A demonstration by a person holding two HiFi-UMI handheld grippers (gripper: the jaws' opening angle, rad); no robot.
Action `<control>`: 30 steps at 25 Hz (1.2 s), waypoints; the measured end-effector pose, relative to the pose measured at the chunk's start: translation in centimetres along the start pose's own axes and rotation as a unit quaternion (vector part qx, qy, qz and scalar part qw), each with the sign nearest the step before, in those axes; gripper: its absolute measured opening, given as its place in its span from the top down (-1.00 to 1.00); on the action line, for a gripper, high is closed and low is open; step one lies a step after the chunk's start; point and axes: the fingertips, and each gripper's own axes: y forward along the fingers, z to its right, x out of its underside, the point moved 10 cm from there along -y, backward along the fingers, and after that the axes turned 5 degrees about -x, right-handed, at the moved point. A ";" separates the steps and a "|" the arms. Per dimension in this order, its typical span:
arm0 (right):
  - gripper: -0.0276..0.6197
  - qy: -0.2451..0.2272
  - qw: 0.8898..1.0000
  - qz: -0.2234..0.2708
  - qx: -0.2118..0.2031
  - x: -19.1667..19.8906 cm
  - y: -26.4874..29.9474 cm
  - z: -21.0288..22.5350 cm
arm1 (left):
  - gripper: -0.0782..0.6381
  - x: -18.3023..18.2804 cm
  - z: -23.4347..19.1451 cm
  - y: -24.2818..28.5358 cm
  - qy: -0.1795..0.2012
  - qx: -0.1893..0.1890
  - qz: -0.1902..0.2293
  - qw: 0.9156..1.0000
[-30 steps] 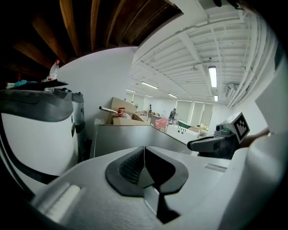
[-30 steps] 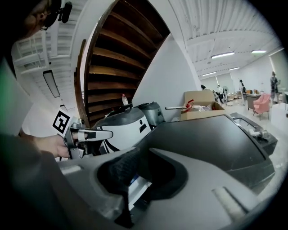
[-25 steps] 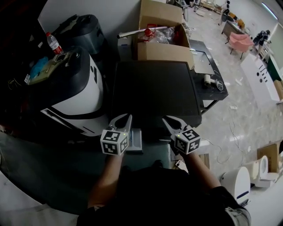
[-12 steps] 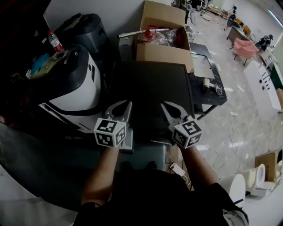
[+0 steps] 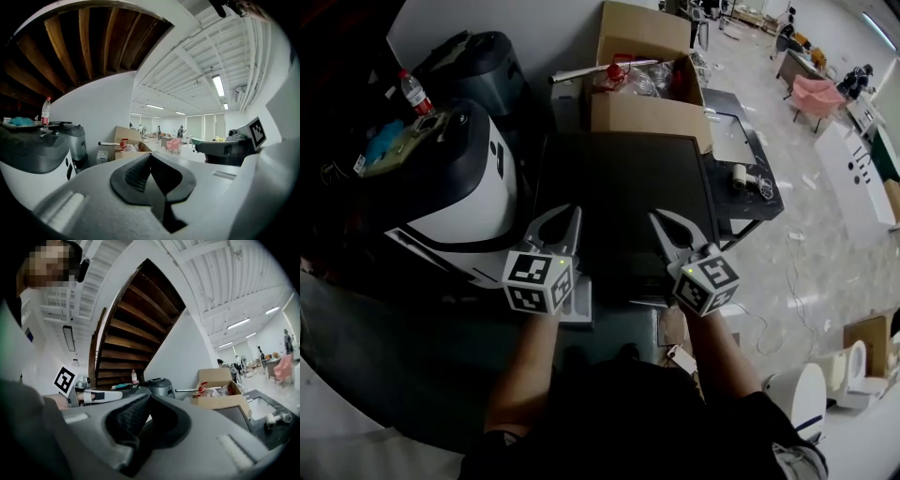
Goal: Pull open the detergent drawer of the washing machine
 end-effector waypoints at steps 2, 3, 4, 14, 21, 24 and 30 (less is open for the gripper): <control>0.91 -0.019 1.000 -0.010 0.000 0.3 -0.4 -0.5 | 0.76 0.7 -0.4 -0.4 0.010 0.000 -0.007 1.000; 0.91 -0.024 1.000 -0.013 0.000 0.4 -0.5 -0.5 | 0.76 0.9 -0.5 -0.5 0.013 0.000 -0.010 1.000; 0.91 -0.026 1.000 -0.016 0.002 0.4 -0.6 -0.5 | 0.76 1.1 -0.7 -0.5 0.015 0.000 -0.011 1.000; 0.91 -0.034 0.999 -0.036 0.006 1.1 -0.2 -1.0 | 0.76 2.2 -0.7 -0.4 0.016 0.016 -0.018 1.000; 0.91 -0.026 0.999 -0.041 -0.003 1.7 0.5 -1.6 | 0.76 2.1 -1.0 -0.6 0.004 0.023 -0.023 0.999; 0.91 -0.027 0.999 -0.042 -0.005 1.7 0.6 -1.9 | 0.76 2.2 -1.5 -0.7 0.002 0.017 -0.024 1.000; 0.91 -0.029 0.999 -0.044 -0.006 1.6 0.7 -2.4 | 0.76 2.2 -2.0 -1.0 0.000 0.016 -0.028 0.999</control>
